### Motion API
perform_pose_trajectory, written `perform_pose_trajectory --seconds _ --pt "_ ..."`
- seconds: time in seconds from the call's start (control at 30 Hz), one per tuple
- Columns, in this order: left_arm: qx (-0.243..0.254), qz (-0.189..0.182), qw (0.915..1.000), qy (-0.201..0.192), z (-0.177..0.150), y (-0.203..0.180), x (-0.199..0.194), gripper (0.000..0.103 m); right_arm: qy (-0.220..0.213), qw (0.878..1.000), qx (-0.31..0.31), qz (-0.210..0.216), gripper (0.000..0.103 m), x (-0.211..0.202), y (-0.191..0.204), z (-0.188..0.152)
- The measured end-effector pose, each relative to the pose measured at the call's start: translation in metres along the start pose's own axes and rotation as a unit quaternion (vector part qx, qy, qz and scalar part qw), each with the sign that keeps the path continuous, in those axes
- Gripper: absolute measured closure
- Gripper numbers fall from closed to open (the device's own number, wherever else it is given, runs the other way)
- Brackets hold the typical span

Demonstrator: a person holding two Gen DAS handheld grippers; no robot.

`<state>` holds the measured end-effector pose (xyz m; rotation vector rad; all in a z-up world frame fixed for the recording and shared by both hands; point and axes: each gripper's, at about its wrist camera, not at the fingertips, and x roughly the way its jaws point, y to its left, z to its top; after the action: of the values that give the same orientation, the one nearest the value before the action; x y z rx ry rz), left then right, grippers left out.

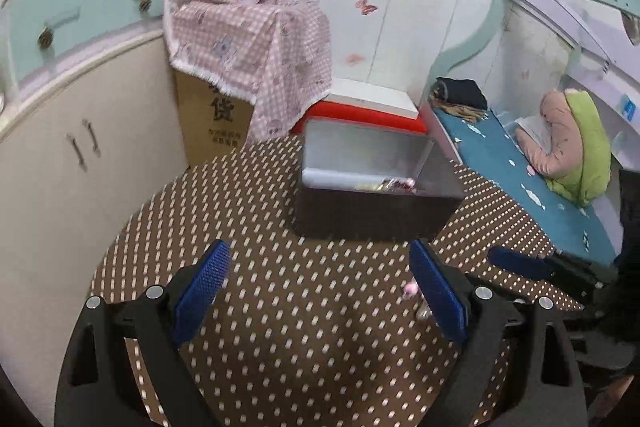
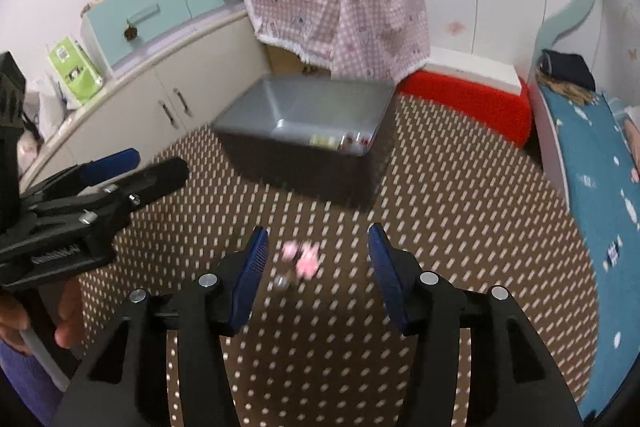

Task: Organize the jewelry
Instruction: 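Open both tools over the box and move them to the pink charms, then grasp the pink bead charm with the left tool while the right tool grasps a pearl charm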

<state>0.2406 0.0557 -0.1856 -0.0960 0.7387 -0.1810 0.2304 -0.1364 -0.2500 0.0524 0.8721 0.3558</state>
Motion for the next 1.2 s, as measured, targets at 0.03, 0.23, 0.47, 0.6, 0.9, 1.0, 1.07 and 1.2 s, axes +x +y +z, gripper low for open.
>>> perform_pose_trajectory --seconds 0.03,0.23,0.47,0.6,0.9,1.0,1.07,1.2 --pt "-0.008 0.0 1.0 0.003 -0.004 0.004 0.001 0.015 0.009 1.0 0.001 -0.001 0.052 0.006 0.002 -0.006" --pt "-0.038 0.005 0.9992 0.013 -0.019 0.023 -0.001 0.015 0.031 0.999 0.002 -0.015 0.052 0.03 0.016 -0.019" --pt "-0.039 -0.003 0.9991 0.015 -0.022 0.025 -0.002 0.015 0.028 0.999 -0.014 -0.035 0.08 0.033 0.023 -0.02" --pt "-0.037 -0.013 0.9991 0.015 -0.021 0.019 -0.001 0.015 0.031 0.999 -0.018 -0.027 0.092 0.028 0.016 -0.022" --pt "-0.013 -0.051 0.9977 0.042 -0.024 -0.02 0.021 0.015 0.017 0.999 0.013 -0.027 0.092 0.003 -0.026 -0.027" --pt "0.004 -0.054 0.9968 0.059 -0.026 -0.04 0.037 0.015 0.016 0.999 0.023 -0.023 0.092 0.001 -0.039 -0.026" --pt "0.013 -0.061 0.9958 0.068 -0.027 -0.048 0.046 0.015 0.016 0.999 0.027 -0.022 0.092 0.0 -0.045 -0.027" --pt "0.025 -0.051 0.9943 0.091 -0.029 -0.061 0.066 0.016 0.014 0.999 0.033 -0.013 0.091 0.0 -0.055 -0.027"
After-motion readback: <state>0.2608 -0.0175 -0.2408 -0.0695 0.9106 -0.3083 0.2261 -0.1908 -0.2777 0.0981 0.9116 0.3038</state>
